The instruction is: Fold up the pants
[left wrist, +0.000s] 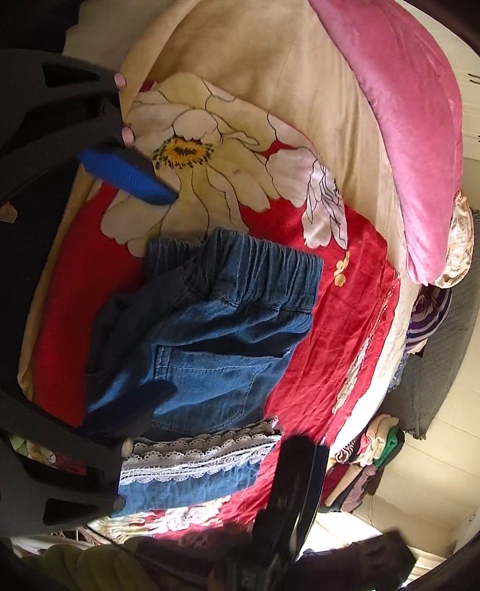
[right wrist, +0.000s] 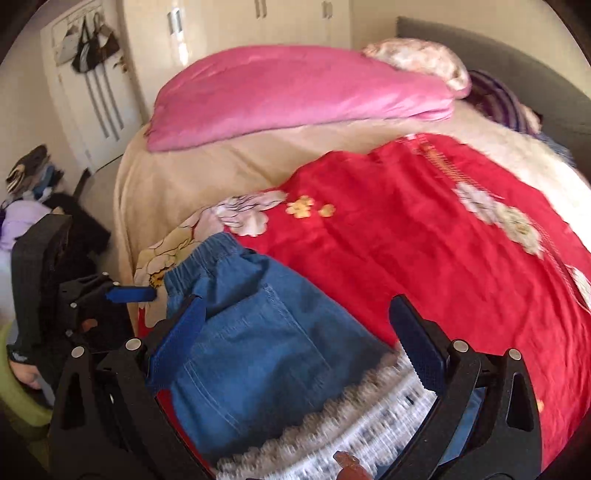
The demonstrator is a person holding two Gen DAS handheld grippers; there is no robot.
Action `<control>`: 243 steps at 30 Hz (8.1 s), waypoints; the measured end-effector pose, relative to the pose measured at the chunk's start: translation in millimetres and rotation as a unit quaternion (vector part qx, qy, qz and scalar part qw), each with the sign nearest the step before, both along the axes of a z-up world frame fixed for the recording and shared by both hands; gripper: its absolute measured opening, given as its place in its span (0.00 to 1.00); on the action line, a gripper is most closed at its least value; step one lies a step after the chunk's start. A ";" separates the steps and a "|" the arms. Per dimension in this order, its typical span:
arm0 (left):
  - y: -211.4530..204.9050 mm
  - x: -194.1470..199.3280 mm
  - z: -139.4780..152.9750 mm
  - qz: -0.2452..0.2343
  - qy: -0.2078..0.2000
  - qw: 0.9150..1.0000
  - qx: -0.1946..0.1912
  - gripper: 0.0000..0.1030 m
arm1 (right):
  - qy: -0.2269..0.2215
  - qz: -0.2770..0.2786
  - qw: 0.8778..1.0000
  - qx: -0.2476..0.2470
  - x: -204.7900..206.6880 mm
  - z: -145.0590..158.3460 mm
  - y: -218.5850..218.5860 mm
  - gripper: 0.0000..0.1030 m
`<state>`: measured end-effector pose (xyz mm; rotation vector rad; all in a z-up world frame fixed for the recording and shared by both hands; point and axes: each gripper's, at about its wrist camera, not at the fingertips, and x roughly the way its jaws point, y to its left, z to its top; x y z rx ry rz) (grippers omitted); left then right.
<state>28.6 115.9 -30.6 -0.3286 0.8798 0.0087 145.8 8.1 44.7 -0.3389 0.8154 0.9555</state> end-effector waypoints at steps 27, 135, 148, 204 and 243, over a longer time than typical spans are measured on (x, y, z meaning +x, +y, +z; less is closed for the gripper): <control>8.6 3.5 -9.5 -0.010 -0.002 0.999 -0.052 0.66 | 0.135 0.130 0.982 0.005 15.4 -53.9 72.2 0.29; -153.8 -5.7 16.1 -0.212 -0.034 0.976 0.035 0.56 | -0.097 -0.068 0.993 0.026 -110.7 10.9 -210.4 0.66; -118.1 8.3 36.9 -0.158 -0.050 0.986 0.019 0.67 | -0.123 0.045 0.991 -0.016 -156.7 -10.6 -166.2 0.66; -128.6 40.0 31.6 -0.145 -0.037 0.988 0.046 0.67 | -0.133 -0.062 0.988 0.053 -136.2 20.2 -196.6 0.72; -121.7 50.1 22.5 -0.122 -0.038 0.989 0.076 0.94 | -0.094 -0.246 0.964 0.040 -75.2 -11.5 -238.8 0.89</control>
